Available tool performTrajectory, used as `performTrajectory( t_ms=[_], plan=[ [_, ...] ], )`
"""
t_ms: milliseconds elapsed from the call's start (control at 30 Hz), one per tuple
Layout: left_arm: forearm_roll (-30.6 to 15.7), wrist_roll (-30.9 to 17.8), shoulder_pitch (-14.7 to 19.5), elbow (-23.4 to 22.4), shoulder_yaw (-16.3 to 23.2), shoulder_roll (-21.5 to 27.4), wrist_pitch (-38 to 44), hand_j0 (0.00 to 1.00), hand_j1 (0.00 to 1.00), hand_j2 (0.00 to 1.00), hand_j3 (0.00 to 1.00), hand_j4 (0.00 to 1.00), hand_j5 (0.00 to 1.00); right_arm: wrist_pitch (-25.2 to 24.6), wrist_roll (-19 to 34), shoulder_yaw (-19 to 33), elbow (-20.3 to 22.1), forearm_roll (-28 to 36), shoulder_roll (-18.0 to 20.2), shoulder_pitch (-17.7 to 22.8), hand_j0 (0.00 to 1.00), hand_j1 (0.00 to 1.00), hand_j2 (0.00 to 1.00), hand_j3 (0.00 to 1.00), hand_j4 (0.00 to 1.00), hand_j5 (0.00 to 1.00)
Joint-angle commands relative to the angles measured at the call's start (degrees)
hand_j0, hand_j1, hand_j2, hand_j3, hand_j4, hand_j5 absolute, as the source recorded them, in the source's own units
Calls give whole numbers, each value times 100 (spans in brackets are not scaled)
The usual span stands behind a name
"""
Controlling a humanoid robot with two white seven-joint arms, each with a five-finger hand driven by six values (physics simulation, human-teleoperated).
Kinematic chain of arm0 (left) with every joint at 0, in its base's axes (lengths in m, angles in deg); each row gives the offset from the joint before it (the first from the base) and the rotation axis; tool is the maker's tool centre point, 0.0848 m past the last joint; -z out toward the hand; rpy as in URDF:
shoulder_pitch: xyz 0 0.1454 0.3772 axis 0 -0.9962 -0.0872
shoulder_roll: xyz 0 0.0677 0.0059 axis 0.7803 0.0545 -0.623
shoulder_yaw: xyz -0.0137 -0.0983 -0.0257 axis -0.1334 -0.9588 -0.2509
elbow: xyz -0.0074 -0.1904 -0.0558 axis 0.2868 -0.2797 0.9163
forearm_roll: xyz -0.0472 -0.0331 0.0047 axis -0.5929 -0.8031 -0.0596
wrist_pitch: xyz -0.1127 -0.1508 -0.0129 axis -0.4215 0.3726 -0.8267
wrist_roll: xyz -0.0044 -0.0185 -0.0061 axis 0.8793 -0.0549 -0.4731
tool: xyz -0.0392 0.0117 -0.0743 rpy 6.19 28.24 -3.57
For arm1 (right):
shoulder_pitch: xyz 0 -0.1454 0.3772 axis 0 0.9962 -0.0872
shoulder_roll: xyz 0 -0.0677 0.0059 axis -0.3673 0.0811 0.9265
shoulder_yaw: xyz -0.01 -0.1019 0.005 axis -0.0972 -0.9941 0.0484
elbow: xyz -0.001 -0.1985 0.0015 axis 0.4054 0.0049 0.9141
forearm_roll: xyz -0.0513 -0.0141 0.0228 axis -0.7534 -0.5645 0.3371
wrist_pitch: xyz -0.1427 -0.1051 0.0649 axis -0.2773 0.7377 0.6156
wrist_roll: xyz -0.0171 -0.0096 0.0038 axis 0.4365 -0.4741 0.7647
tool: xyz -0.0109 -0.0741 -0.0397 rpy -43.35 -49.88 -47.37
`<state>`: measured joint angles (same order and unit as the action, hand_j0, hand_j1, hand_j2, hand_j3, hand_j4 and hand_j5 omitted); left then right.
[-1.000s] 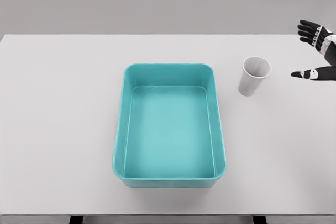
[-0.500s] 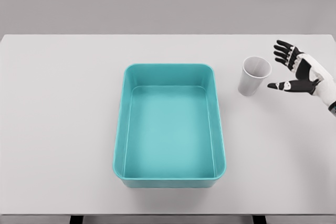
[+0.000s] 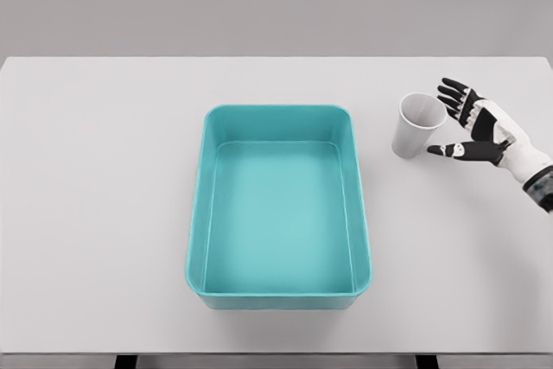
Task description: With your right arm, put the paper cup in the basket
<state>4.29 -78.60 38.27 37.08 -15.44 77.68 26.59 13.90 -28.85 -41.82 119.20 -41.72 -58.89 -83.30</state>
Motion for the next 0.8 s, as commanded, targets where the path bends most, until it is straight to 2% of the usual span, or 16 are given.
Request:
performTrajectory(
  t_ms=[0,433,767],
  plan=[
    [-1,-1,0,0,0,0,0,100,100,100,100,100,100,8,0,-2,-115,34,-50,0,100,100,100,100,100,100],
    [-1,-1,0,0,0,0,0,100,100,100,100,100,100,52,0,-37,-203,-37,-375,0,100,100,100,100,100,100],
    [-1,-1,0,0,0,0,0,100,100,100,100,100,100,52,0,-37,-186,-63,-375,-9,100,100,100,100,100,100]
  ],
)
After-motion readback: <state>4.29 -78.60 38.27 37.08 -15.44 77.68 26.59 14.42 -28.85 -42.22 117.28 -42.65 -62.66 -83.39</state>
